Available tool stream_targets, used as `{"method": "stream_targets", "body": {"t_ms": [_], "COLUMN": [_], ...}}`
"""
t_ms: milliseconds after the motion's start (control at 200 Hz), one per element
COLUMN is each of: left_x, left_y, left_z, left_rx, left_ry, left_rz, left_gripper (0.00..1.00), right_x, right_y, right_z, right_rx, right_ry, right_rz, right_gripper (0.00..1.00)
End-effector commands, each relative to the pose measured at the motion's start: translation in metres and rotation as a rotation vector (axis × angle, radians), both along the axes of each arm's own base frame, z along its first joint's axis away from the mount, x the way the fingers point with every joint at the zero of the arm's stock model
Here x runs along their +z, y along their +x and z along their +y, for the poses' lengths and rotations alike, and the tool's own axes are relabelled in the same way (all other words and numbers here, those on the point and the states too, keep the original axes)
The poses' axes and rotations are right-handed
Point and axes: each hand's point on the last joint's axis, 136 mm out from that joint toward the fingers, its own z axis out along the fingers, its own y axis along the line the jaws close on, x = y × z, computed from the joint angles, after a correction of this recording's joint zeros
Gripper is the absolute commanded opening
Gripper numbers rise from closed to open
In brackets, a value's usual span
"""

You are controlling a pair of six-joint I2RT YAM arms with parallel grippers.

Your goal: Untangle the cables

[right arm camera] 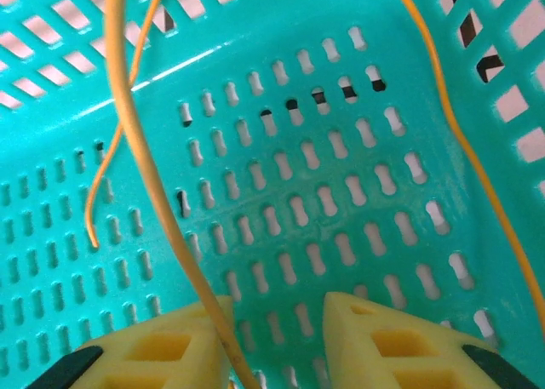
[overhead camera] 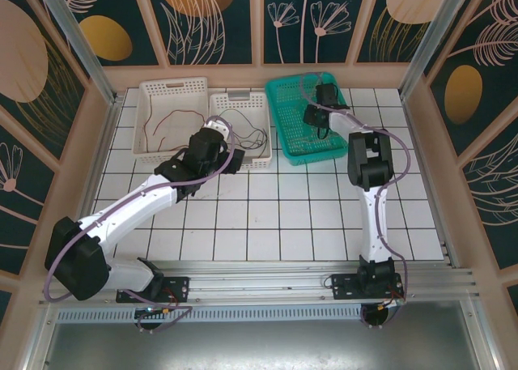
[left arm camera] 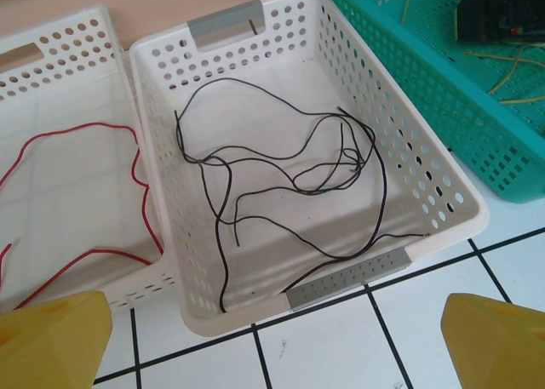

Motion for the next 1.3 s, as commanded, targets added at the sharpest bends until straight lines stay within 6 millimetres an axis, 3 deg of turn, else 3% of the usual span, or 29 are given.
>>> {"method": "stream_targets", "body": {"t_ms": [0, 135, 240, 365, 641, 861, 1031, 1166, 1296], "left_x": [0.008, 0.008, 0.009, 0.010, 0.009, 0.008, 0.007, 0.007, 0.007], "left_y": [0.003, 0.003, 0.003, 0.002, 0.002, 0.002, 0.001, 0.002, 0.001], "left_z": [-0.001, -0.001, -0.001, -0.001, -0.002, -0.003, -0.004, -0.004, -0.004], "left_rx": [0.002, 0.003, 0.003, 0.002, -0.002, -0.006, -0.010, -0.010, -0.011], "left_ry": [-0.007, -0.006, -0.007, -0.008, -0.011, -0.011, -0.011, -0.013, -0.014], "left_rz": [-0.005, -0.005, -0.007, -0.007, -0.004, 0.002, 0.006, 0.008, 0.009], "left_gripper": [0.98, 0.99, 0.99, 0.98, 0.98, 0.98, 0.99, 0.98, 0.99], "right_x": [0.005, 0.035, 0.056, 0.066, 0.050, 0.026, 0.020, 0.029, 0.047], "right_y": [-0.017, -0.019, -0.021, -0.026, -0.044, -0.067, -0.066, -0.062, -0.059], "right_z": [0.012, 0.014, 0.016, 0.019, 0.030, 0.055, 0.051, 0.052, 0.053], "right_rx": [0.035, 0.035, 0.031, 0.040, 0.060, 0.138, 0.117, 0.123, 0.125], "right_ry": [0.042, 0.072, 0.067, 0.068, 0.076, 0.082, 0.067, 0.056, 0.061], "right_rz": [0.030, -0.016, -0.039, -0.040, 0.046, 0.138, 0.159, 0.168, 0.141], "right_gripper": [0.27, 0.08, 0.05, 0.00, 0.00, 0.00, 0.00, 0.19, 0.31]}}
